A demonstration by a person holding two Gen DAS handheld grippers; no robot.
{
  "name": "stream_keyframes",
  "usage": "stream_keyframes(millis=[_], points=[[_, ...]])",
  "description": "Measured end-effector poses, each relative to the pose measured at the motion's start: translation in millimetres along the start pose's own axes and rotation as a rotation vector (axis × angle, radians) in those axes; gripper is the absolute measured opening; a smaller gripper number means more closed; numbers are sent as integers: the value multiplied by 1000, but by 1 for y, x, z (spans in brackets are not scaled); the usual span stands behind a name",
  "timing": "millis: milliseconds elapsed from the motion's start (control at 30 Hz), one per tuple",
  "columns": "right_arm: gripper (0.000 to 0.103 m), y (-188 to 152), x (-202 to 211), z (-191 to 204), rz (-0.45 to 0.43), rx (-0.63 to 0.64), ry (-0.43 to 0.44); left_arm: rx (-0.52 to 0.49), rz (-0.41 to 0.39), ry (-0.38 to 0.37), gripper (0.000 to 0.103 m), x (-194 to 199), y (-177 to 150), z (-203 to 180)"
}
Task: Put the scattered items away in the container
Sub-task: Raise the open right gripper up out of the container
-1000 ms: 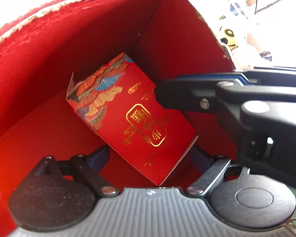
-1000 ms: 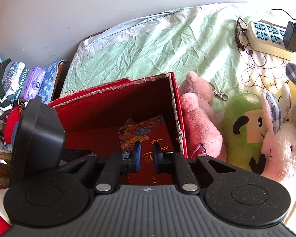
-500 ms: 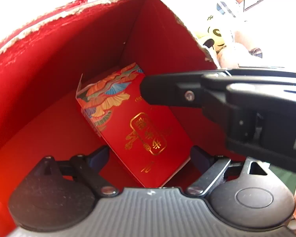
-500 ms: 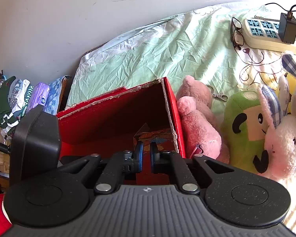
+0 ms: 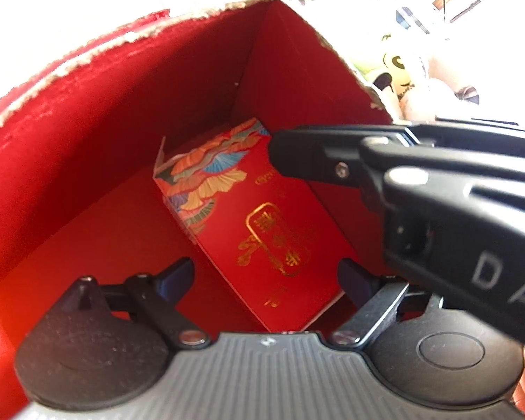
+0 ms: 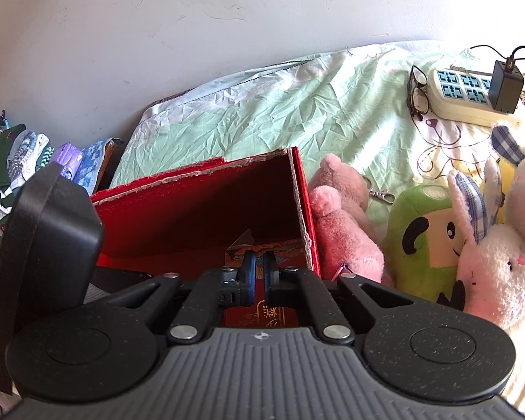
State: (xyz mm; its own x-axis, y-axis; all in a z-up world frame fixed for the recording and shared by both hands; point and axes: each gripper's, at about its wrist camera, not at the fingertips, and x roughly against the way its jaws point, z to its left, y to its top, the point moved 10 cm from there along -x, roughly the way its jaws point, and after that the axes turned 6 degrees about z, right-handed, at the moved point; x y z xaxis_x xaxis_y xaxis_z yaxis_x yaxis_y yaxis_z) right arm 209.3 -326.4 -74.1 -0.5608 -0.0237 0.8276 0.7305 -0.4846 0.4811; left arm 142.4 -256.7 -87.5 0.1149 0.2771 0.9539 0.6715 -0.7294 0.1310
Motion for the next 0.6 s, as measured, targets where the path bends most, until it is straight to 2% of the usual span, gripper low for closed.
stream_keyframes(millis=[133, 333, 433, 500, 600], points=[[0, 0, 2, 1, -33, 4, -2, 5, -23, 50, 88, 7, -3, -3], [1, 0, 3, 2, -38, -8, 3, 38, -68, 166, 88, 21, -9, -4], [9, 1, 7, 0, -42, -56, 41, 68, -134, 240, 88, 36, -11, -4], [15, 2, 11, 1, -55, -51, 36, 101, -173, 285, 88, 48, -16, -4], [19, 3, 17, 8, -77, -13, 25, 165, -198, 281, 88, 65, -37, 2]])
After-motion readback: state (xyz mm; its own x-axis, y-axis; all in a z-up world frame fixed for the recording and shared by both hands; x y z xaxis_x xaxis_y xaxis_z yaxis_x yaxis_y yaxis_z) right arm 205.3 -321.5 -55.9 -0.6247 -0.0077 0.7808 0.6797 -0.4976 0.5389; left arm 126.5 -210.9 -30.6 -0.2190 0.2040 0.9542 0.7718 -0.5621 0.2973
